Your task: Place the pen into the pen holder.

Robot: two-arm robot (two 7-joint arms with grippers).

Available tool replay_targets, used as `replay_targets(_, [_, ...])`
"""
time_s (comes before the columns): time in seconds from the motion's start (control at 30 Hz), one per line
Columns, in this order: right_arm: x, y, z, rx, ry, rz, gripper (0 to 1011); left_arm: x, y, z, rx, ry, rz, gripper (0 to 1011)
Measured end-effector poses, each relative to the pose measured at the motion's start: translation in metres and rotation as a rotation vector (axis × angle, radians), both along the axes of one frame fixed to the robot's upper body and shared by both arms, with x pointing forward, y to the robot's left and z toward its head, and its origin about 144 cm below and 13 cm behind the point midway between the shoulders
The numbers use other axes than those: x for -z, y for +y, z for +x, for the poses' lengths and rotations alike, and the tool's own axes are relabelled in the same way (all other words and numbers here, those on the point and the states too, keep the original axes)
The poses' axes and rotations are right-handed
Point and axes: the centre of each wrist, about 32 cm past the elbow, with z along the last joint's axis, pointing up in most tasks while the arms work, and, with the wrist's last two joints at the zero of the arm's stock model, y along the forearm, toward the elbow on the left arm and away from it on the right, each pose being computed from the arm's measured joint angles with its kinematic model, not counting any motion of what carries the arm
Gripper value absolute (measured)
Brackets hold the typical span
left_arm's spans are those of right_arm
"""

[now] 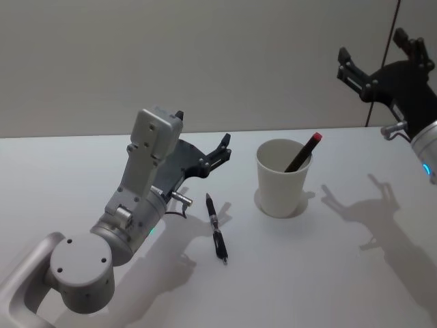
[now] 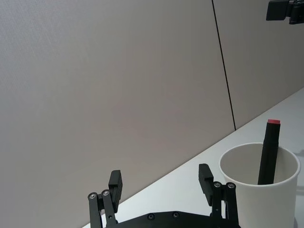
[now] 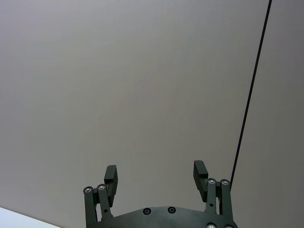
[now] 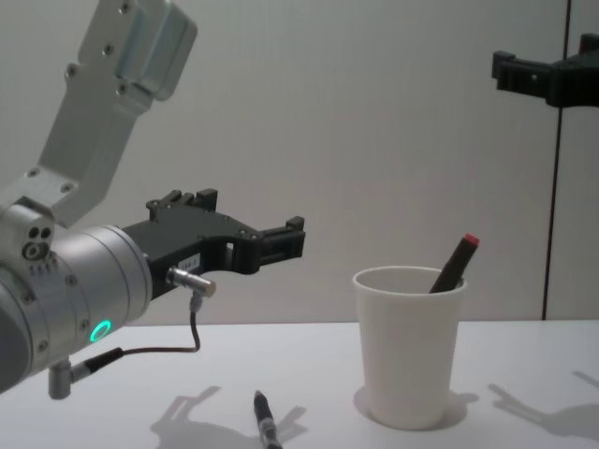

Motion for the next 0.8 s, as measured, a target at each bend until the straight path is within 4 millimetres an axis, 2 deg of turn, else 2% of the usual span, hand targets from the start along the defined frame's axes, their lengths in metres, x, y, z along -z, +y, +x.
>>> replay_targets(0.8, [0.0000, 0.0000, 0.0000, 0.000, 0.000, 0.000, 1001, 0.0000, 0.0000, 0.0000, 0.000, 0.000, 0.000, 1001])
